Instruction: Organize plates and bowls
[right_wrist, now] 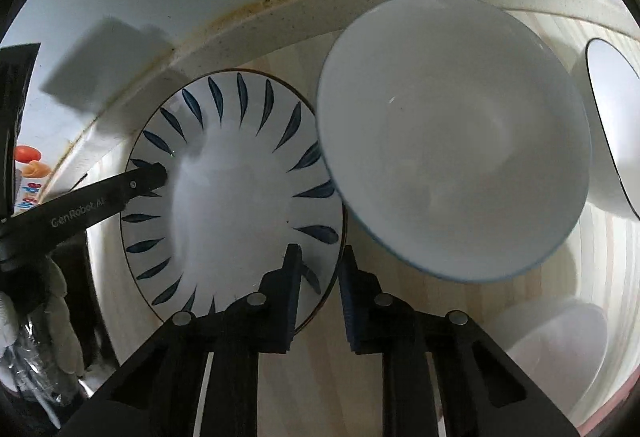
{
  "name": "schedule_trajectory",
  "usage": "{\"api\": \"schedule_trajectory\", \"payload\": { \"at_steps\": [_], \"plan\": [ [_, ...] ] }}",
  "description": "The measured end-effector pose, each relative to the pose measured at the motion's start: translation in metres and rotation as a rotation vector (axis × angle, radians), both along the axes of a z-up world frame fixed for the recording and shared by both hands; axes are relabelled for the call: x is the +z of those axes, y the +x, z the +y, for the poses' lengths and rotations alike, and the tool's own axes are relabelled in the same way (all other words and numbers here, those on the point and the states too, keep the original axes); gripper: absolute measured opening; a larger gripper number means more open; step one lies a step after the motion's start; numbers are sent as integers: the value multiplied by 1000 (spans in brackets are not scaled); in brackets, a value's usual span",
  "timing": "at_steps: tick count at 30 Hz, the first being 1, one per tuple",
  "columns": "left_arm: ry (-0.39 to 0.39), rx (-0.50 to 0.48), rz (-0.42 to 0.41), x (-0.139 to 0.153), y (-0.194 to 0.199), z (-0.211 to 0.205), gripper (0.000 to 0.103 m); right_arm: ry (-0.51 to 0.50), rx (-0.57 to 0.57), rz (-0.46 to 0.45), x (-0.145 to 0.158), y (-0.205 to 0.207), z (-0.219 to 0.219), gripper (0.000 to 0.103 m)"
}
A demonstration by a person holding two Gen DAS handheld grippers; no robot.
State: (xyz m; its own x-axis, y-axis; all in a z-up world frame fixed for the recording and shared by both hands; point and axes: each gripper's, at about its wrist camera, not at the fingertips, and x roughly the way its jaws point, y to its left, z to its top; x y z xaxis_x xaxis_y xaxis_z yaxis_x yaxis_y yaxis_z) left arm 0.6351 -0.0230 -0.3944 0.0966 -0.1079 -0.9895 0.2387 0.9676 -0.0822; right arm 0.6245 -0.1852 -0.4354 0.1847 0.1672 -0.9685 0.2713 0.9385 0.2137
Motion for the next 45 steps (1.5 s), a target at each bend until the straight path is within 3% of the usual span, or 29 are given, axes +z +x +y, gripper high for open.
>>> {"api": "schedule_trajectory", "payload": {
  "at_steps": [8,15,24,33,40,45],
  "plan": [
    [-47,58,2,11,-22,25,28,12,30,-30,11,-11,2,18],
    [-44,52,-54,43,-49,33,28,-46,99,-72,35,-22,12,18],
    [-89,49,-114,89,-101,44,28,-43,111,-119,72,-48,7,18],
    [-130,43,-175,142,-149,23,28,-58,135,-177,117,-108,1,18],
    [-150,72,-216,161,-205,9,28,-53,181,-225,154,-168,-17,18],
    [-153,96,-210,156,-238,3,28,-37,216,-248,168,-203,-31,18]
  ]
}}
